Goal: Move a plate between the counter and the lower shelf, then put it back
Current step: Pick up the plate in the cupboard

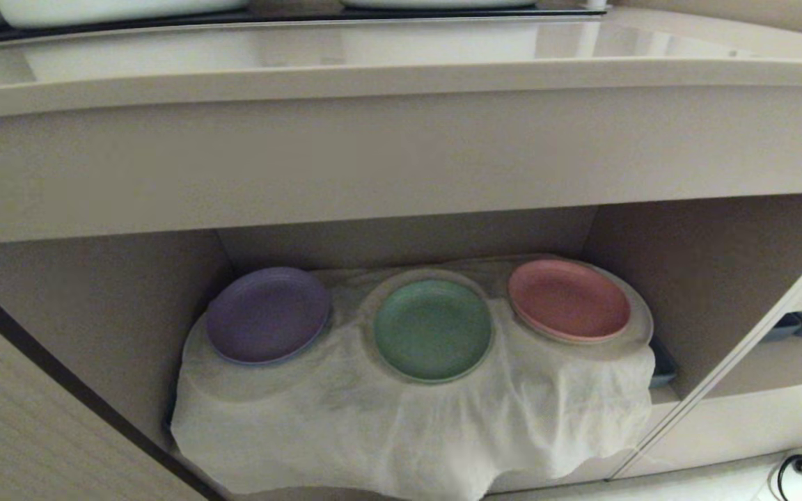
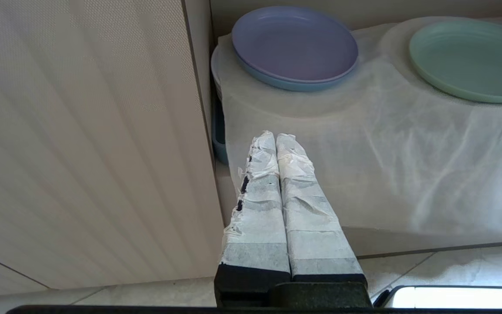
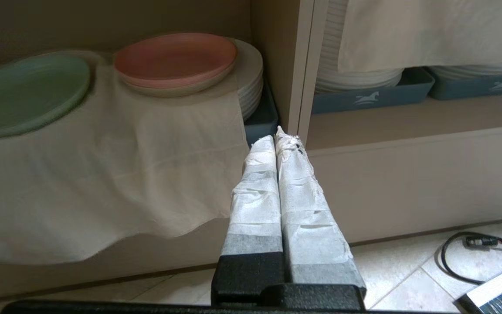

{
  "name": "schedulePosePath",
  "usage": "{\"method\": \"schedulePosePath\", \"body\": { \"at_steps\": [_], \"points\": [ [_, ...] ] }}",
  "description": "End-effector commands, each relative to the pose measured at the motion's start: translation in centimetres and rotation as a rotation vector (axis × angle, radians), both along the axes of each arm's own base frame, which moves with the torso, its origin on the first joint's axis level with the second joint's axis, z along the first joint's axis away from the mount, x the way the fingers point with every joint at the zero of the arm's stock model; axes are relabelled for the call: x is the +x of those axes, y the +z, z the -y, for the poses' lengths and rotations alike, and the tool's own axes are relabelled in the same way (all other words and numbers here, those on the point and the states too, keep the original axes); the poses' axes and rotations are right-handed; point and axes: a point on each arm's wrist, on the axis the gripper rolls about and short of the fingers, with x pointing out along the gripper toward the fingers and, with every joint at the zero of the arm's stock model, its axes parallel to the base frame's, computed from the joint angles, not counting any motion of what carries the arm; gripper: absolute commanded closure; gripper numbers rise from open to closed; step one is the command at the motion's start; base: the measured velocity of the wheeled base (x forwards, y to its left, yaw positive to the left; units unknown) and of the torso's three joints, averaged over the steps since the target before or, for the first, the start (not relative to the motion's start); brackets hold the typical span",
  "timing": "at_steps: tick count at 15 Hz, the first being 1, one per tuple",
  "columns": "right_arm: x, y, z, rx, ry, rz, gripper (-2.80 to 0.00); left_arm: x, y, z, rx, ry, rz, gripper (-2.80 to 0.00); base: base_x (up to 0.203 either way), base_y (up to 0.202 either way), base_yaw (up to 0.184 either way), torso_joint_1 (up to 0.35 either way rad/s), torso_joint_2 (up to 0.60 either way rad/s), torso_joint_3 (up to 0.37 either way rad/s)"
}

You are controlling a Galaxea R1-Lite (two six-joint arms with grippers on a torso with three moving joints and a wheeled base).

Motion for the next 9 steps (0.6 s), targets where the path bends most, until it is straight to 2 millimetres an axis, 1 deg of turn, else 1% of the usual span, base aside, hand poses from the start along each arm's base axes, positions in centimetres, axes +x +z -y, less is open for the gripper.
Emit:
{"method": "schedulePosePath", "body": {
  "at_steps": [1,9],
  "points": [
    [0.01,-0.26,0.0,0.002,0.001,-0.016,0.0,0.0,0.0,0.0,0.0,0.0,0.0,0.0,0.0,0.0,0.0,0.0,0.0,0.0],
    [0.01,-0.29,0.0,0.005,0.001,-0.019,0.0,0.0,0.0,0.0,0.0,0.002,0.0,0.0,0.0,0.0,0.0,0.0,0.0,0.0]
  ]
}}
